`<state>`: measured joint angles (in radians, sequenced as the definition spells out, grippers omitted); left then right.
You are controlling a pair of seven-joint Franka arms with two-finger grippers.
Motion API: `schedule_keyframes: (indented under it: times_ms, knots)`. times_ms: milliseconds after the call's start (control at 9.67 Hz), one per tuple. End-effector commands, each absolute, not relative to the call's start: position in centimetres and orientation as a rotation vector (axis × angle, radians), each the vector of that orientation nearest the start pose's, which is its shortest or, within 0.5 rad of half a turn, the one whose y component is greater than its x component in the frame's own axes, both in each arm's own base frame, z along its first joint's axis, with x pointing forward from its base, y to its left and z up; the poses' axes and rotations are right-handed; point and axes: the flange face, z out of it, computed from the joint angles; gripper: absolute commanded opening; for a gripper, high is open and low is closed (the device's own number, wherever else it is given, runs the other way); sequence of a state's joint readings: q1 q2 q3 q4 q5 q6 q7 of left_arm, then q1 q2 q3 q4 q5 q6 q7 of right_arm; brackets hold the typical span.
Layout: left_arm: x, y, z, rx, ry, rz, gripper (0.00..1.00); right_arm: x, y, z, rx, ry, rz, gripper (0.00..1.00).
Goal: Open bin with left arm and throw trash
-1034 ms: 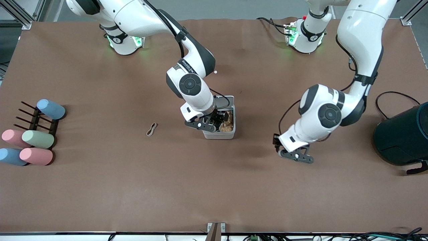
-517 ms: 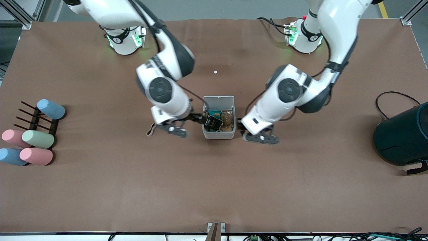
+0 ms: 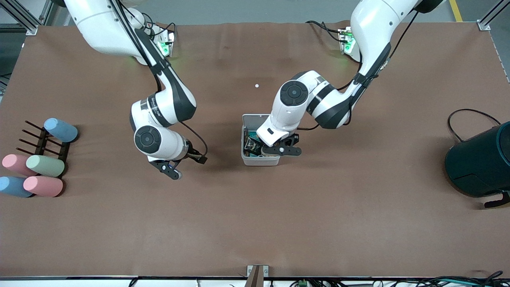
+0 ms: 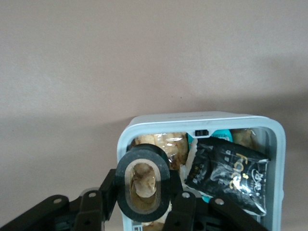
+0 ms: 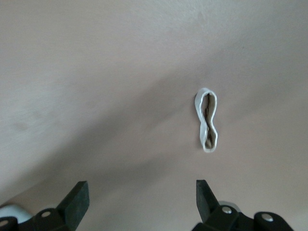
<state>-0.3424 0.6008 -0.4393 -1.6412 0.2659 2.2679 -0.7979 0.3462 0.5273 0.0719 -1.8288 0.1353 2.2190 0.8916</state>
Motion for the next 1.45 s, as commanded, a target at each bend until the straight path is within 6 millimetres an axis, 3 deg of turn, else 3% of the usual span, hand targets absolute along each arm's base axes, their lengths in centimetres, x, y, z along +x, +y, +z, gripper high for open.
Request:
schedule_keyframes:
  times_ms: [0,207,310,414,517,621,828,1034,1345]
  knots:
    - [52.5,-45.9,29.8,-3.193,0.115,-0.106,1.0,54.2,23.1,20.6,-3.009,0.74,0.262,0.98]
    - [53.7,-44.5,30.7,-3.19,0.1,-0.129,1.0,53.6,21.8,19.6,-3.035,0.653,0.294,0.99]
    - [55.2,-42.3,32.0,-3.173,0.075,-0.14,1.0,53.6,21.5,19.2,-3.037,0.645,0.28,0.99]
    - [56.9,-40.3,33.9,-3.147,0.047,-0.128,1.0,53.5,21.0,18.8,-3.037,0.63,0.255,0.98]
    - [58.7,-38.1,36.5,-3.127,0.002,-0.097,1.0,53.8,21.0,18.8,-3.03,0.629,0.22,0.92]
    - [60.2,-35.5,39.1,-3.101,-0.073,-0.069,1.0,54.0,20.9,18.7,-3.027,0.63,0.201,0.65]
    - [62.0,-30.3,44.3,-3.136,-0.183,-0.009,1.0,54.4,20.3,18.7,-3.045,0.612,0.17,0.23]
    - [62.9,-23.3,49.4,-3.181,-0.096,0.023,1.0,54.4,20.5,18.7,-3.052,0.601,0.169,0.02]
    - [59.6,-13.5,59.7,-3.163,-0.001,0.012,1.0,55.6,21.3,20.2,-3.033,0.621,0.138,0.0]
